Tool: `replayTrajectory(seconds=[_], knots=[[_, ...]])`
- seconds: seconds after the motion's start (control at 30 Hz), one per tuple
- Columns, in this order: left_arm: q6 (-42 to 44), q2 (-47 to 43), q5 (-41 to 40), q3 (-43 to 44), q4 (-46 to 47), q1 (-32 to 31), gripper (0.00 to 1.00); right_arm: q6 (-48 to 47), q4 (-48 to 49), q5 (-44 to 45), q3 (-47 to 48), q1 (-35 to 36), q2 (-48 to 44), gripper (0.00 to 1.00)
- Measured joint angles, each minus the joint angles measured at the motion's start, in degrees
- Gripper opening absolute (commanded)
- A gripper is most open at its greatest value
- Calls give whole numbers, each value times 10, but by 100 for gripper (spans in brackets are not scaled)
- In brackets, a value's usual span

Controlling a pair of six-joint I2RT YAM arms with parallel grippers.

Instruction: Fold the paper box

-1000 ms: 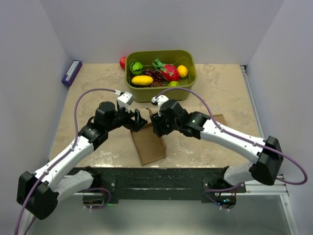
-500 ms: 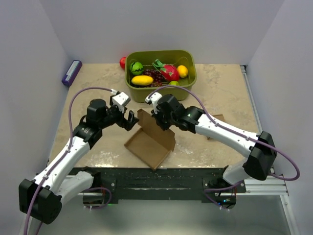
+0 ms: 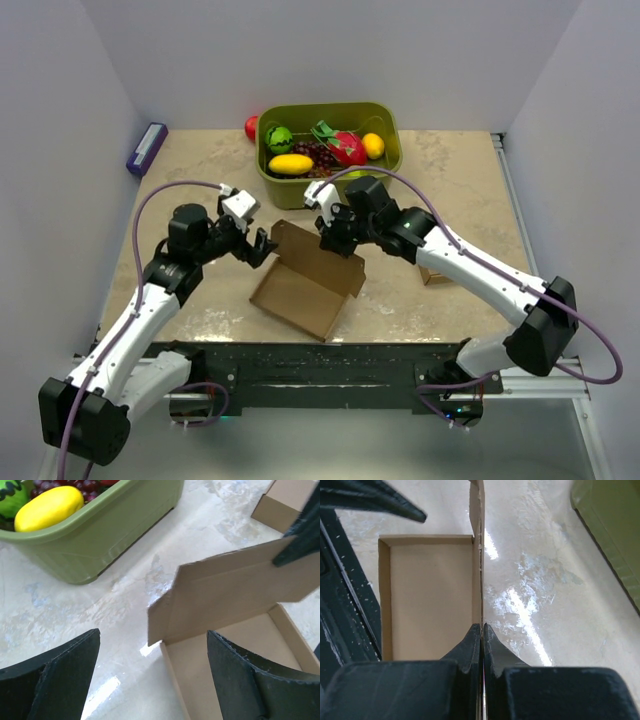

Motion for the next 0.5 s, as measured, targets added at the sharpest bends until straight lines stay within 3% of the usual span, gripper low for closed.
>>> replayTrajectory(seconds=[0.2,0.33,0.5], knots=[[0,-3,21,-9,2,15,84,-9,-6,-43,0,0,-12,0],[3,-4,62,-13,6,15,66,-12,-8,-60,0,-1,-21,0],[6,-4,100,-15,11,15,56,-16,-10,-67,0,-2,-24,0]])
